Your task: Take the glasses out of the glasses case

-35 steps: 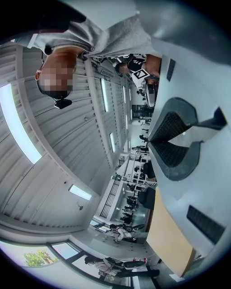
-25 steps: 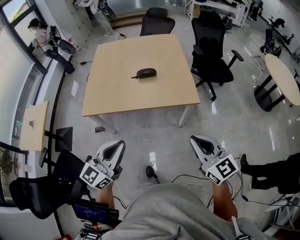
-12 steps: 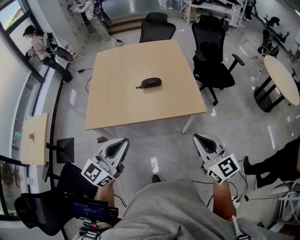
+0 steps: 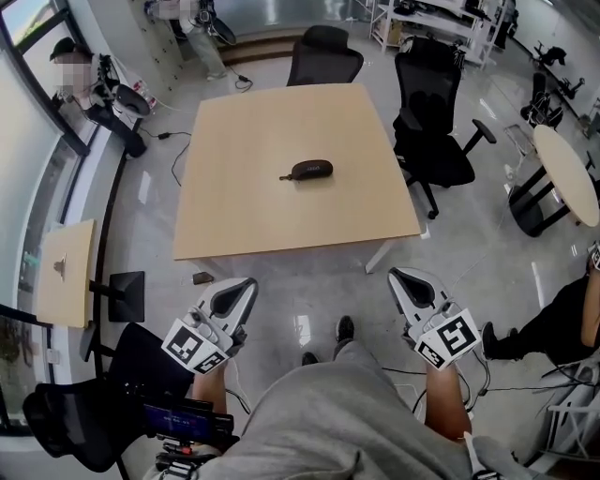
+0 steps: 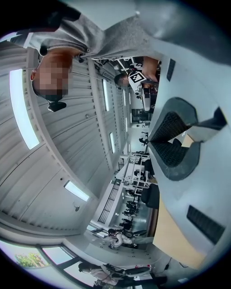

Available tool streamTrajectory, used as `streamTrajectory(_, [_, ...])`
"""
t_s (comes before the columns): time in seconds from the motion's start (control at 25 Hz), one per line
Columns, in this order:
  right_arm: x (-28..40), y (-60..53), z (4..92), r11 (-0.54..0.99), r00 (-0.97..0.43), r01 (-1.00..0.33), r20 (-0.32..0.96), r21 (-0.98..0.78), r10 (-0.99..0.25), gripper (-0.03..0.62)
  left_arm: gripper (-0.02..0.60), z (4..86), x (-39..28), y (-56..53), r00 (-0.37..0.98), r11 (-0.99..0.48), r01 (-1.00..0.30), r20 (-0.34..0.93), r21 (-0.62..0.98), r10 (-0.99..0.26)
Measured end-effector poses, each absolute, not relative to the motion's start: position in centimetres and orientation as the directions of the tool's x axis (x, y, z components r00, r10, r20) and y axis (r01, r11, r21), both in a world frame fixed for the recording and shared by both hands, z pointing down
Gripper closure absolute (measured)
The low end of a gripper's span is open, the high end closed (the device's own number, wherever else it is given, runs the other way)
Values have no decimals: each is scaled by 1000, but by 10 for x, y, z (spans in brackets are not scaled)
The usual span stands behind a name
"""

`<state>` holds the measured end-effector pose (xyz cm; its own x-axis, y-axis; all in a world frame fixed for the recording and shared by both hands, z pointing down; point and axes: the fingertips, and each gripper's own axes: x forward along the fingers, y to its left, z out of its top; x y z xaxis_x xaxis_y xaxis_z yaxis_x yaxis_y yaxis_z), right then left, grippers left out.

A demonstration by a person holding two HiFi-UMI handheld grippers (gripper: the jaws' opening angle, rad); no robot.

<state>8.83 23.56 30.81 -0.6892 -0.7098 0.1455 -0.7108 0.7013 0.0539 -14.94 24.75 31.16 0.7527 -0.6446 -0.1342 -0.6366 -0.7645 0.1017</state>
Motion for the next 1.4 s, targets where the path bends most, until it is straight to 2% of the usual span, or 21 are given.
streamTrajectory(1.4, [56, -13, 325, 847, -841, -531, 135, -18, -524, 586, 575, 314, -148, 56, 622, -627, -771, -80, 108, -779])
